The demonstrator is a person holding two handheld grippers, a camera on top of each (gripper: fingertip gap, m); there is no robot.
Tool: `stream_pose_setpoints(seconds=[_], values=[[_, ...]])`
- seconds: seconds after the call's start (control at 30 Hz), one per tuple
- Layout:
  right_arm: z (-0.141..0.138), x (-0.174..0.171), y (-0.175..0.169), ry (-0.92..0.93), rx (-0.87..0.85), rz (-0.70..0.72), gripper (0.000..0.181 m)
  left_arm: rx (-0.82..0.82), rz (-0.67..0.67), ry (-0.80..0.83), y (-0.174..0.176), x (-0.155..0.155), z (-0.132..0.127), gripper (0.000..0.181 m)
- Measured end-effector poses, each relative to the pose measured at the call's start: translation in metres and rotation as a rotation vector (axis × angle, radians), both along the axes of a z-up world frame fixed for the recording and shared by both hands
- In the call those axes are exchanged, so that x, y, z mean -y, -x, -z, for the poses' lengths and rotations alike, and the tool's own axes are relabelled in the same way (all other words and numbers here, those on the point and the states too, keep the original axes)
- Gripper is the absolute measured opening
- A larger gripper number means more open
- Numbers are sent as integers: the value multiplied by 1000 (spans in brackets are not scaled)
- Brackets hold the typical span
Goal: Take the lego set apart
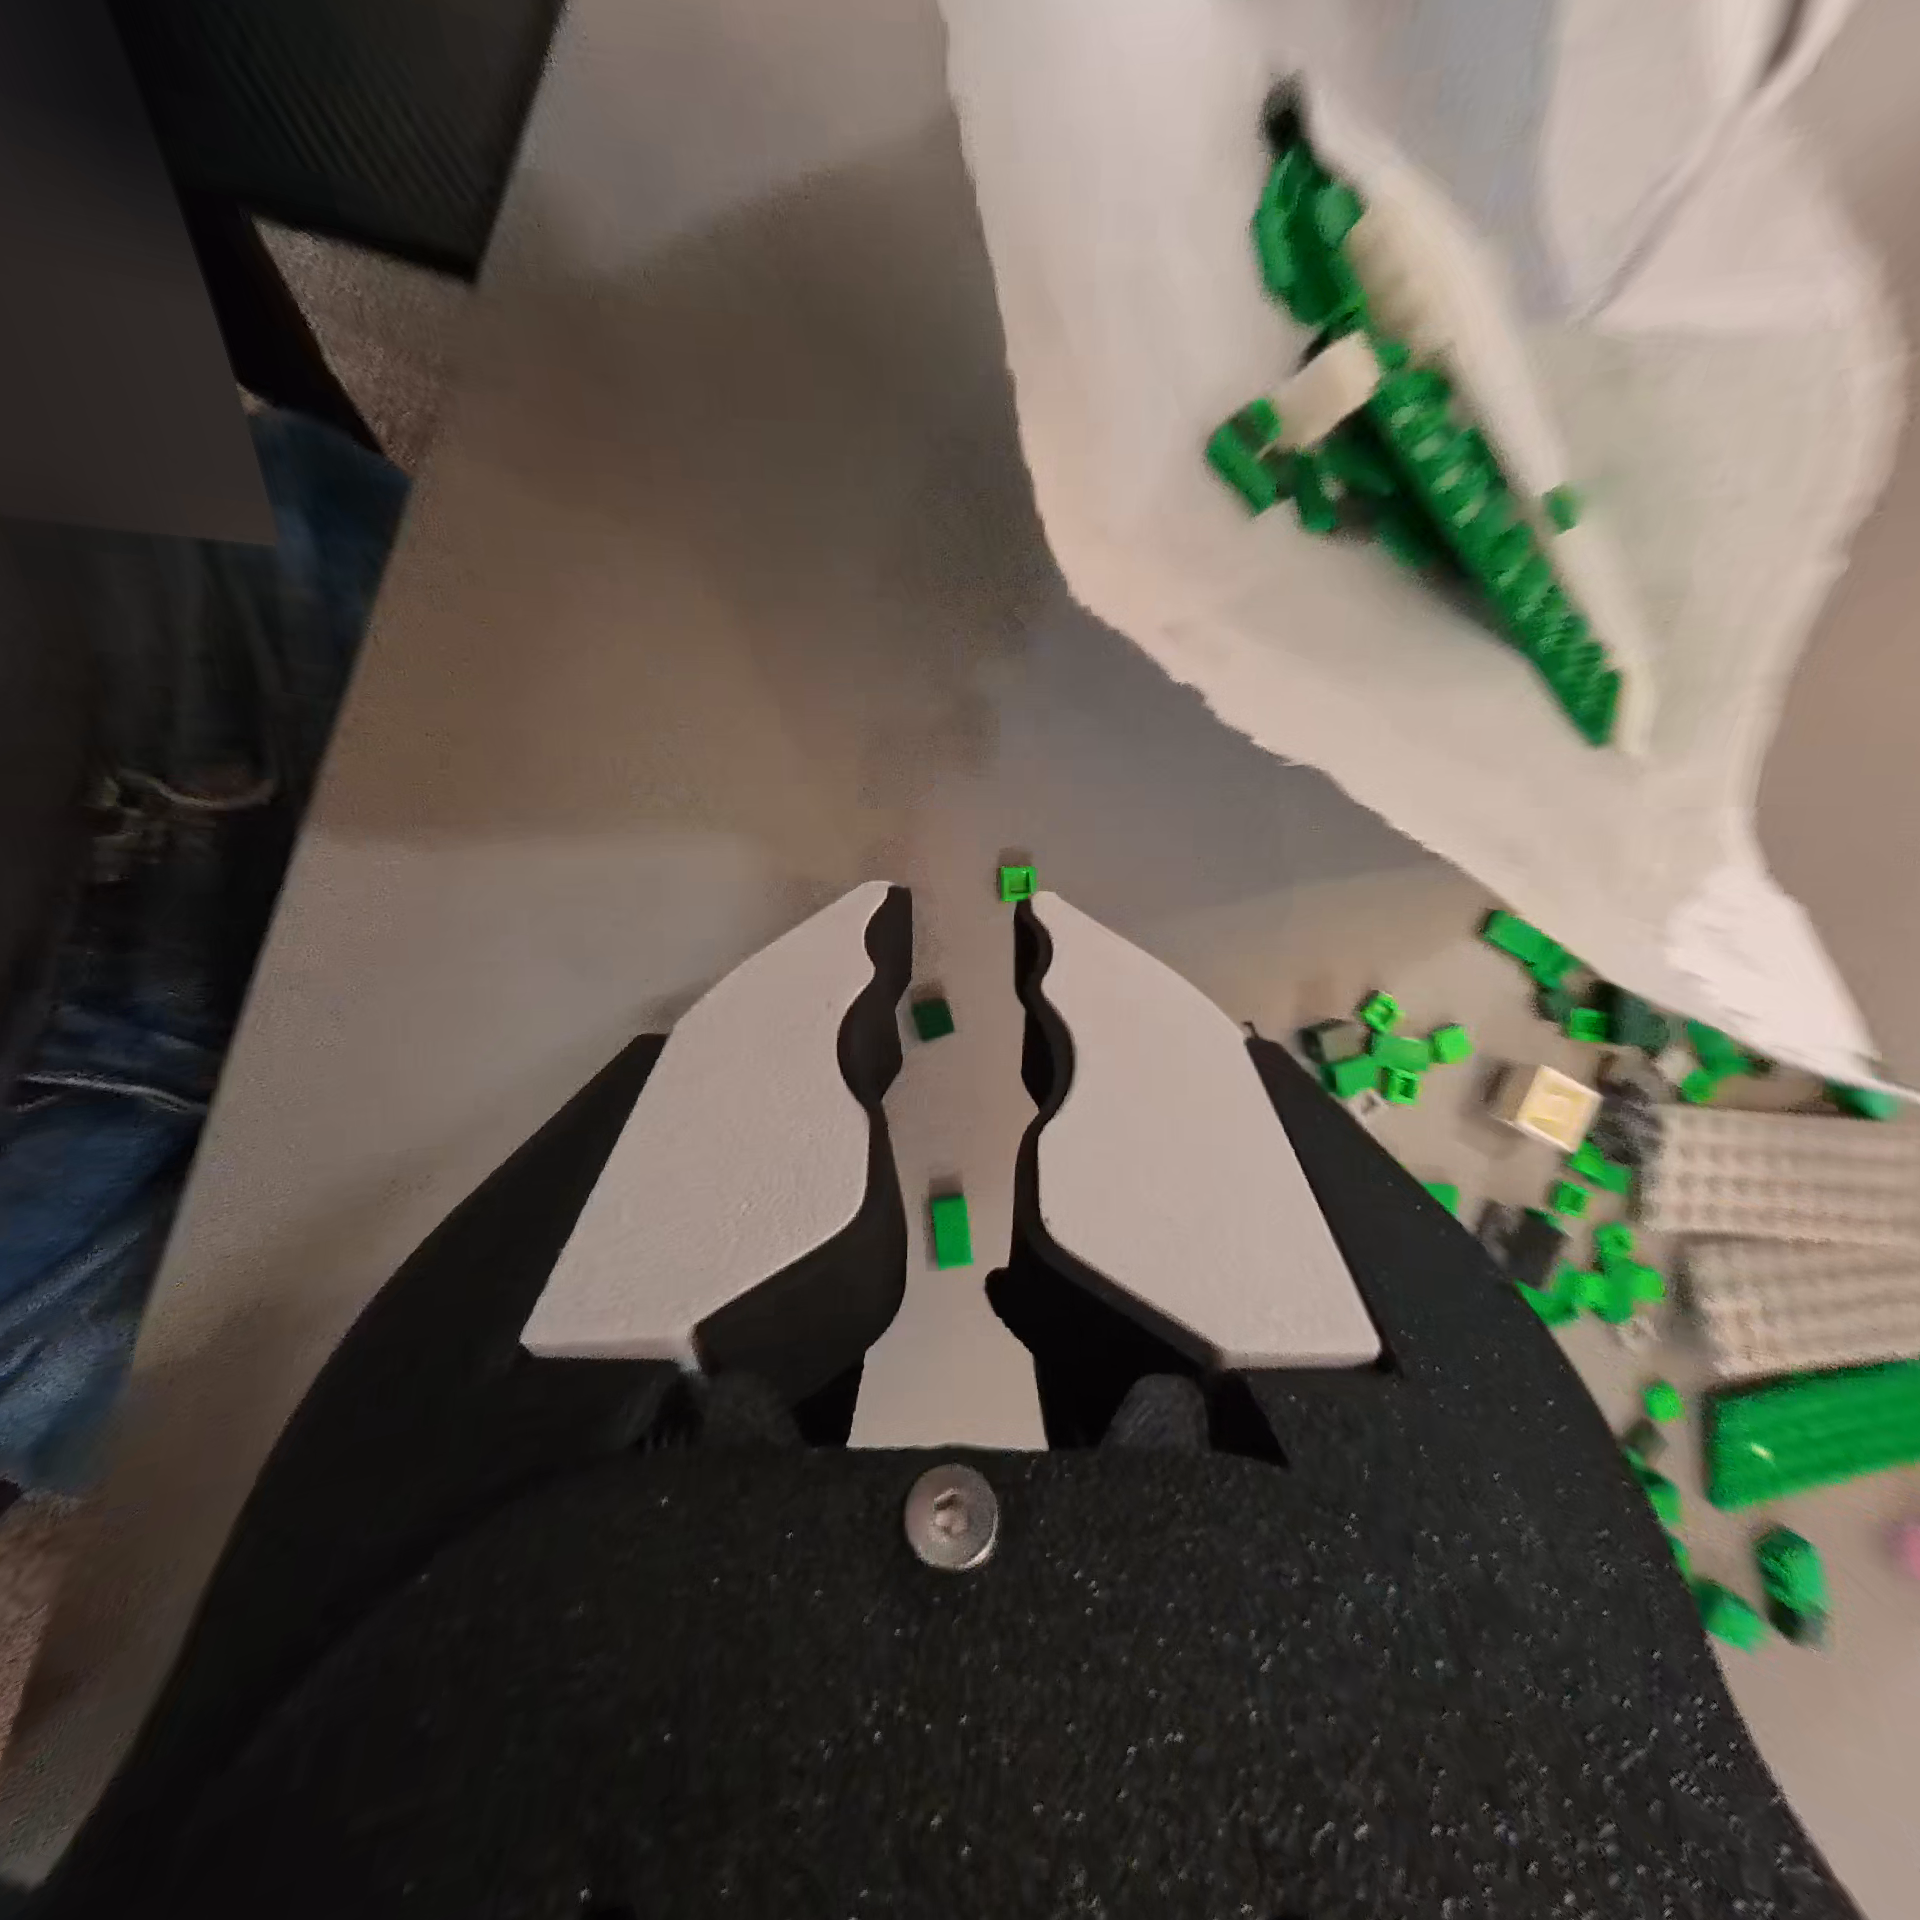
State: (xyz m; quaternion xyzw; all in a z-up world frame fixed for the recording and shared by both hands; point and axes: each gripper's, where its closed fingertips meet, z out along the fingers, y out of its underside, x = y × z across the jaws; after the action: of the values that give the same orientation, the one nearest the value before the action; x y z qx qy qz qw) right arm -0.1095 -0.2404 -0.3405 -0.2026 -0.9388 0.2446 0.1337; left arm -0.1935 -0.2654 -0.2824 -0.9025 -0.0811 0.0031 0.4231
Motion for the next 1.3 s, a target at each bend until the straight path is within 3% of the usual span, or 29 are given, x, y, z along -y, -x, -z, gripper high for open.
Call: stream_pose_setpoints(seconds=[0.03, 0.13, 0.53, 0.63, 0.73, 0.8, 0.87, 0.97, 1.0, 1.13, 1.2, 1.3], values=[[12, 0, 3, -6, 25, -3, 20, -3, 0, 2, 0, 0, 0, 0], [29, -1, 13, 11, 57, 4, 20, -13, -1, 4, 0, 0, -1, 0], [40, 0, 18, -1, 105, -19, 7, -1, 4, -1, 0, 0, 0, 0], [12, 6, 9, 39, 56, -51, 7, 1, 0, -4, 1, 0, -1, 0], [-38, 22, 9, 187, -72, -89, 7, 4, -2, -6, 1, 1, -1, 0], [-65, 30, 19, 236, -189, -71, 7, 4, 0, -5, 1, 0, 0, 0], [-73, 31, 36, 189, -282, -25, 8, 3, 2, -2, 0, 0, 0, 0], [-65, 28, 59, 70, -370, 21, 8, 0, 4, -3, 0, 0, 0, 0], [-62, 29, 63, 47, -386, 16, 17, -2, 5, -3, 0, 0, 0, 0], [-70, 20, 51, 40, -406, 23, 23, 0, 7, 0, -1, -1, 1, 0], [-67, 1, 36, 78, -313, 71, 19, 1, 7, 5, -1, -1, 2, 0], [-32, -43, 13, 28, -98, 186, 19, 2, 7, 7, -1, -2, 3, 0]])
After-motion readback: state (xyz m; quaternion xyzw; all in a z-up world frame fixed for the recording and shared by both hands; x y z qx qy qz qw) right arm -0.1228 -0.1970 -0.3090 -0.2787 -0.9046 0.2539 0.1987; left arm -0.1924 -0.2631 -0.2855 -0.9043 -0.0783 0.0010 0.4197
